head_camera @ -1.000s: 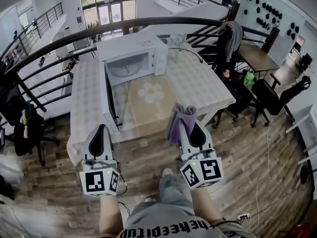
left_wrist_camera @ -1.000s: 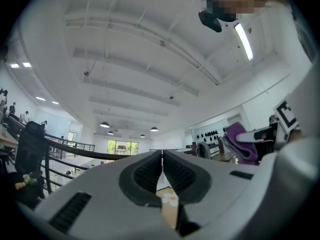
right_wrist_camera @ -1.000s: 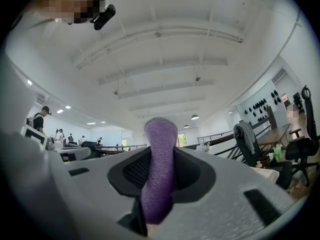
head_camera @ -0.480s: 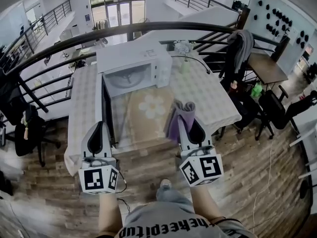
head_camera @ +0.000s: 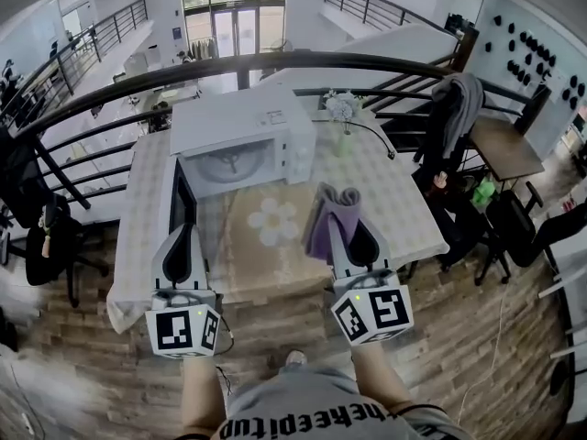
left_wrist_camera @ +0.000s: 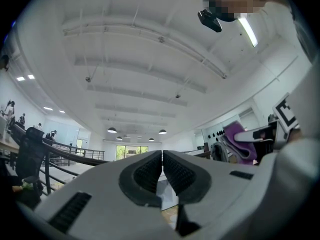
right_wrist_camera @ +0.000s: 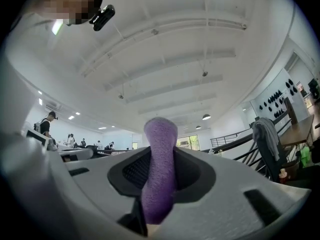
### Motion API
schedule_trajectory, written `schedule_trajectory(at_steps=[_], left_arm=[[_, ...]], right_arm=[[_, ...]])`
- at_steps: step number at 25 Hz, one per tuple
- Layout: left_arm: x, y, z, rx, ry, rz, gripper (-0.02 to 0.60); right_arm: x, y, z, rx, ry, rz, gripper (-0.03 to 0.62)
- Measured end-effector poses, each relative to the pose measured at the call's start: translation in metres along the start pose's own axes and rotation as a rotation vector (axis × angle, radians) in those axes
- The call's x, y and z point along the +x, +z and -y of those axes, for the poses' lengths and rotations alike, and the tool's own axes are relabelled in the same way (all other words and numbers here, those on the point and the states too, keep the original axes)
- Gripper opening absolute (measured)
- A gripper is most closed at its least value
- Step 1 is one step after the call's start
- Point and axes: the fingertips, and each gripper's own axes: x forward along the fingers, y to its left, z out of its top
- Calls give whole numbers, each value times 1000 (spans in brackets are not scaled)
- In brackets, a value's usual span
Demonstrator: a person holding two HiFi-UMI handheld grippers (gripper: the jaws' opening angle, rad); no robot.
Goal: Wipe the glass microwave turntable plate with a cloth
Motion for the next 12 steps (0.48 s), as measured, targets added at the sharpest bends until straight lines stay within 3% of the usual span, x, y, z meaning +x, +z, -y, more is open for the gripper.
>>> schedule_trajectory(at_steps=[12], left_arm=[[43, -24, 22, 31, 20, -38, 11]], right_arm=[[40, -30, 37, 67, 57, -38, 100]])
